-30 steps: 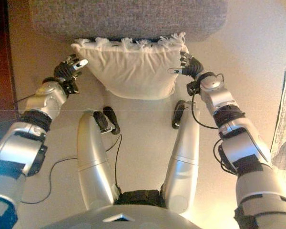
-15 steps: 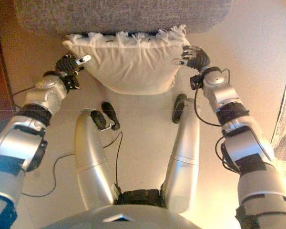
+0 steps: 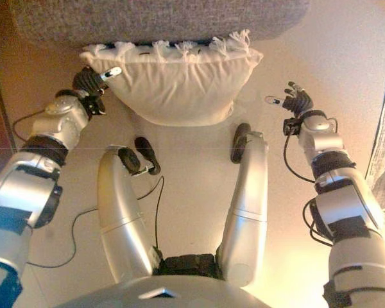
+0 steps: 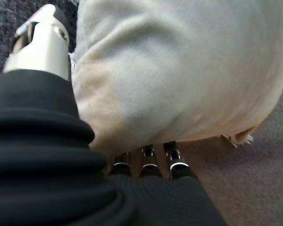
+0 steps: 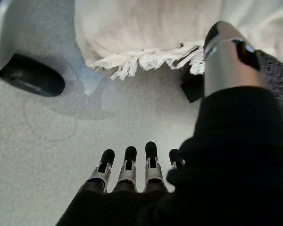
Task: Pick up the cushion and take it to the sofa
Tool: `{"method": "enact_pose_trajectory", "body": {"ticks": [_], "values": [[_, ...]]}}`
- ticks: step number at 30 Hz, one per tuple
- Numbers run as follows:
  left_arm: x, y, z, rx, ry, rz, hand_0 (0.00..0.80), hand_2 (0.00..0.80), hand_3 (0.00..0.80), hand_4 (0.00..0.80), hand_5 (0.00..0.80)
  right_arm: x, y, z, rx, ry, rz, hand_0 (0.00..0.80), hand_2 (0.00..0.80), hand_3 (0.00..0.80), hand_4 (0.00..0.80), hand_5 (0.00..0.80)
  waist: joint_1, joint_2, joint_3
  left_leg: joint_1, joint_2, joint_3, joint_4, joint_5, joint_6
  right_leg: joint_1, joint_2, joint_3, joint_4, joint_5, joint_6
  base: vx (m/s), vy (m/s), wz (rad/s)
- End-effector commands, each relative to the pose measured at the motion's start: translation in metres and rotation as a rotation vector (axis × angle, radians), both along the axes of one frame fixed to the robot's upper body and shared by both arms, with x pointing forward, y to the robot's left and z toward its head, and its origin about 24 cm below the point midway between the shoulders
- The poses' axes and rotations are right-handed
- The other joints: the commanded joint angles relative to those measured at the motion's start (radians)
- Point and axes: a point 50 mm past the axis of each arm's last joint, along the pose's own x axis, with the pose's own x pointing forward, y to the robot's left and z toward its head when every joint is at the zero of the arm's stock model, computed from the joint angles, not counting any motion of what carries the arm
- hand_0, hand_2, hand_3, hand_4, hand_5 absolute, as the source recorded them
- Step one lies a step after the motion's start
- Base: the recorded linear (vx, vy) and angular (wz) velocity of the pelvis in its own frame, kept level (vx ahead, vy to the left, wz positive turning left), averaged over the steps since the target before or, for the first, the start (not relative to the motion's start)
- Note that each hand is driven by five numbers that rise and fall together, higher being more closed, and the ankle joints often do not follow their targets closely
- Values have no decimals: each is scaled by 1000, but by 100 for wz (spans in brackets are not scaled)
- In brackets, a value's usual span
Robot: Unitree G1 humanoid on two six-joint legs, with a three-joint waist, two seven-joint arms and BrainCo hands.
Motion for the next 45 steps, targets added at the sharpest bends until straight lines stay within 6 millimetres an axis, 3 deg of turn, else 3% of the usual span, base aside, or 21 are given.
{"method": "enact_pose_trajectory", "body": {"ticks": [1,15,25,26,27,28,29,30,37,45], "values": [[8,-20,45,-23,-182,-96,0,0,0,0,0,9,12,24,24,-104,56,0,0,0,0,0,-16,23,6,25,0,8,-62,-2,-37,70,-54,35,-135,105,45,0,0,0],[8,-28,49,-48,-207,-118,0,0,0,0,0,27,73,57,-46,-158,300,0,0,0,0,0,7,49,6,7,-11,5,-65,7,-56,51,-74,38,-131,102,48,-3,-1,1],[9,-39,49,-74,-202,-185,0,0,0,0,0,32,104,66,-143,-120,398,0,0,0,0,0,19,53,6,2,-17,-1,-64,18,-62,50,-80,36,-131,109,44,-9,-5,5],[9,-44,49,-85,-208,-214,452,452,452,452,452,32,107,66,-162,-115,410,0,0,0,0,0,20,55,6,1,-17,0,-66,20,-62,49,-80,37,-132,110,44,0,0,0],[9,-47,50,-86,-213,-229,549,549,549,549,549,33,109,65,-172,-110,420,0,0,0,0,0,20,56,6,0,-18,1,-66,21,-62,48,-80,37,-132,111,44,-34,9,3],[9,-52,51,-78,-227,-267,800,800,800,800,800,33,112,65,-202,-102,409,138,138,138,138,138,21,57,6,0,-20,2,-68,21,-63,48,-81,36,-134,111,44,0,0,0],[9,-55,51,-71,-231,-285,800,800,800,800,800,34,112,64,-221,-95,399,530,530,530,530,530,21,58,6,0,-19,2,-71,22,-63,50,-82,36,-136,113,45,-34,7,2],[9,-62,53,-59,-240,-311,800,800,800,800,800,34,112,63,-261,-83,399,800,800,800,800,800,22,58,6,1,-19,3,-74,25,-63,52,-82,35,-139,116,46,0,0,0],[8,-81,59,-30,-261,-376,800,800,800,800,800,36,109,59,-439,-26,355,800,800,800,800,800,26,55,6,6,-18,5,-80,32,-57,63,-83,32,-144,123,46,-4,1,0],[3,-90,58,11,-295,-442,800,800,800,800,800,33,122,60,-242,-107,353,800,800,800,800,800,23,44,6,54,-6,9,-123,48,-62,123,-73,15,-169,128,53,-22,-59,2]]}}
